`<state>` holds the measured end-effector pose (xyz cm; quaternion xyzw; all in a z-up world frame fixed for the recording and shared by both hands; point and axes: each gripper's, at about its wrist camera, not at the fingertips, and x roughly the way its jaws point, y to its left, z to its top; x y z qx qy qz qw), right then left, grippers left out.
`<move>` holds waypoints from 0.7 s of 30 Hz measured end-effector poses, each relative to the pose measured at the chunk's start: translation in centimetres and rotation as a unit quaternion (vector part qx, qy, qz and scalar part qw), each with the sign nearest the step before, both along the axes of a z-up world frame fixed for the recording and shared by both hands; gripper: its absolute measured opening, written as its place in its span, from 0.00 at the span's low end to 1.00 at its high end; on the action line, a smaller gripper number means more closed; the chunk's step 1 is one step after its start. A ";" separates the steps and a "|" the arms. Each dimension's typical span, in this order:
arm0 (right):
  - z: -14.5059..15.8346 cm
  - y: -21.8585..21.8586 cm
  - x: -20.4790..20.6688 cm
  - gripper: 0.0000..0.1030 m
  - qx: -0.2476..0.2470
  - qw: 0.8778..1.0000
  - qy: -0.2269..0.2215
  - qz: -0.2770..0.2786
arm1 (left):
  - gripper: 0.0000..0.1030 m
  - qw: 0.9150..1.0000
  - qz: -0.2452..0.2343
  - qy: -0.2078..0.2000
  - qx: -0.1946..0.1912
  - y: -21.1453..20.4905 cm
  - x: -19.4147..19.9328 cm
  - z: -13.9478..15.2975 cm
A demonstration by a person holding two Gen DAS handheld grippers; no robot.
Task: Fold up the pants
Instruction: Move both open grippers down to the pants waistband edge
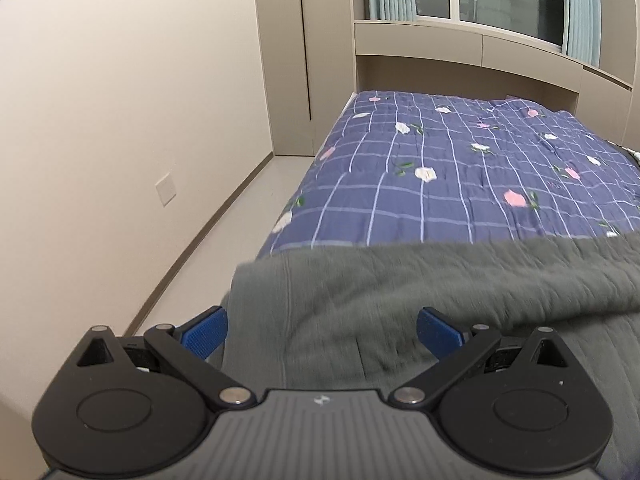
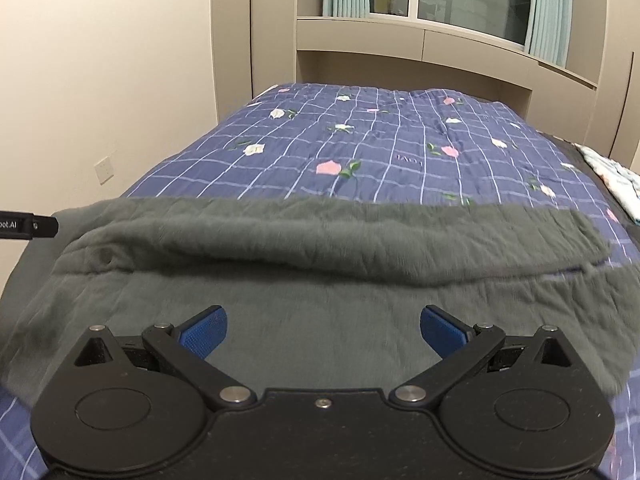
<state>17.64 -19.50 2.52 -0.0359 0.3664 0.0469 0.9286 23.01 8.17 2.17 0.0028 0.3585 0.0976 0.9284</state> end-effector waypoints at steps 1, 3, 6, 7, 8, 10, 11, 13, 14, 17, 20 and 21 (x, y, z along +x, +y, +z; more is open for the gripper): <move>0.0 0.0 0.9 1.00 -0.001 1.000 0.000 0.002 | 1.00 1.000 -0.001 0.000 0.003 0.2 0.8 0.0; 0.1 0.1 2.6 1.00 -0.005 1.000 -0.003 0.008 | 1.00 1.000 -0.005 0.003 0.009 0.7 2.5 0.0; 0.1 0.2 5.4 1.00 -0.010 1.000 -0.014 0.022 | 1.00 1.000 -0.009 0.012 0.019 1.3 5.0 -0.2; 0.1 0.1 6.4 1.00 -0.007 0.999 -0.022 0.030 | 1.00 1.000 -0.011 0.014 0.021 1.5 5.7 -0.3; 0.0 0.0 7.3 1.00 -0.003 0.999 -0.028 0.039 | 1.00 1.000 -0.013 0.015 0.023 1.8 6.3 -0.4; -0.3 -0.2 9.6 1.00 -0.002 0.998 -0.033 0.058 | 1.00 0.999 -0.016 0.018 0.025 2.2 7.6 -0.6; -0.5 -0.2 10.9 1.00 -0.004 0.997 -0.032 0.069 | 1.00 0.999 -0.018 0.020 0.026 2.4 8.3 -0.7; -0.9 -0.2 12.9 1.00 -0.001 0.995 -0.033 0.094 | 1.00 0.999 -0.023 0.021 0.032 2.8 9.3 -1.1; -1.2 -0.3 13.9 1.00 0.004 0.994 -0.032 0.108 | 1.00 0.999 -0.025 0.022 0.035 3.0 9.8 -1.2; -2.2 -0.5 16.9 1.00 0.016 0.989 -0.011 0.147 | 1.00 0.998 -0.032 0.025 0.045 3.5 11.3 -1.7; -3.2 -0.9 19.8 1.00 0.031 0.985 0.011 0.172 | 1.00 0.997 -0.043 0.027 0.050 3.8 12.5 -2.2; -3.5 -1.1 20.6 1.00 0.037 0.983 0.017 0.181 | 1.00 0.997 -0.047 0.029 0.050 4.0 13.0 -2.4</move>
